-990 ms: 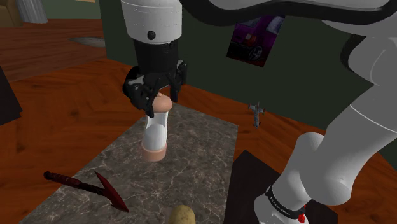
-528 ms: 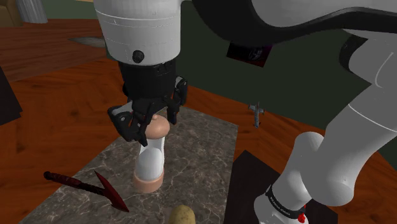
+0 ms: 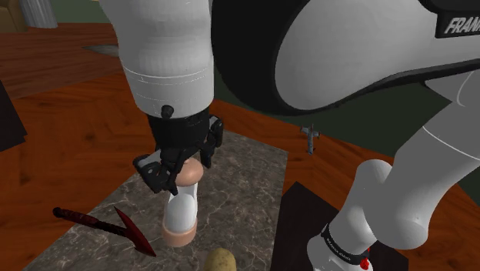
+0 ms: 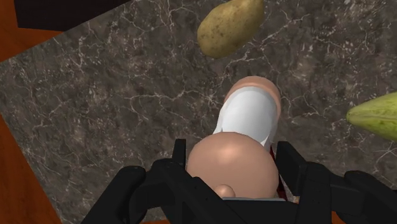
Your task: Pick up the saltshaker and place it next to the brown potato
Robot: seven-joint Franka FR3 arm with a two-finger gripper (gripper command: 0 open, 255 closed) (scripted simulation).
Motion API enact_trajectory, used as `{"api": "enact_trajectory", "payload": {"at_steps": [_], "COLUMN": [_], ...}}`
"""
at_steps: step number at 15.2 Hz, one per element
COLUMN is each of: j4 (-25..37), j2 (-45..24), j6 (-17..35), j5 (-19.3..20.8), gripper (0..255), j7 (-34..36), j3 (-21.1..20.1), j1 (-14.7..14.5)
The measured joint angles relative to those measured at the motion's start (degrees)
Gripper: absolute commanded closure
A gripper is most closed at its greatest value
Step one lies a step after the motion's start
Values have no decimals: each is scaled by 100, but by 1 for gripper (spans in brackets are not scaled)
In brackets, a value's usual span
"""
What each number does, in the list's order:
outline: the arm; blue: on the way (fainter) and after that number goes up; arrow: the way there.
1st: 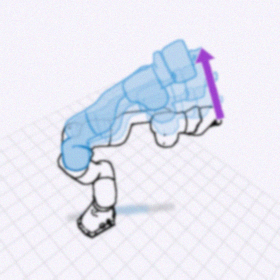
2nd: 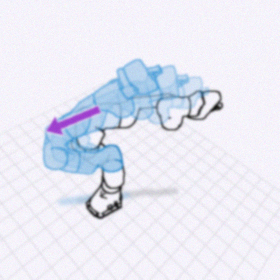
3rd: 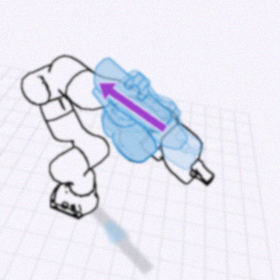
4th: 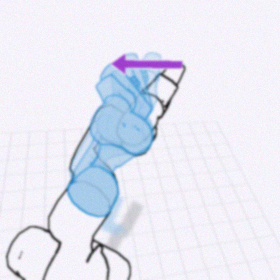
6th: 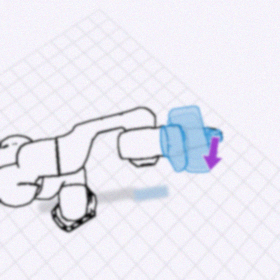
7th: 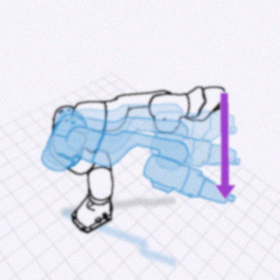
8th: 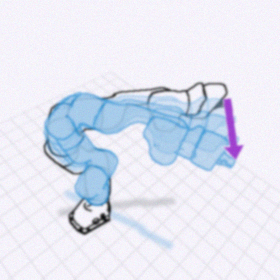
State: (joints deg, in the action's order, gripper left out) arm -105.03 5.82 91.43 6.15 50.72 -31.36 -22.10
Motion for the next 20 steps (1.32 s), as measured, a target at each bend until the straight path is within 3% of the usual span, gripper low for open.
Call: {"api": "enact_trajectory", "payload": {"at_steps": [20], "j4": [-1351], "j2": [-204], "j6": [1502], "j5": [122], "gripper": [255], "j7": [282], "j3": [-46], "j1": [-19]}}
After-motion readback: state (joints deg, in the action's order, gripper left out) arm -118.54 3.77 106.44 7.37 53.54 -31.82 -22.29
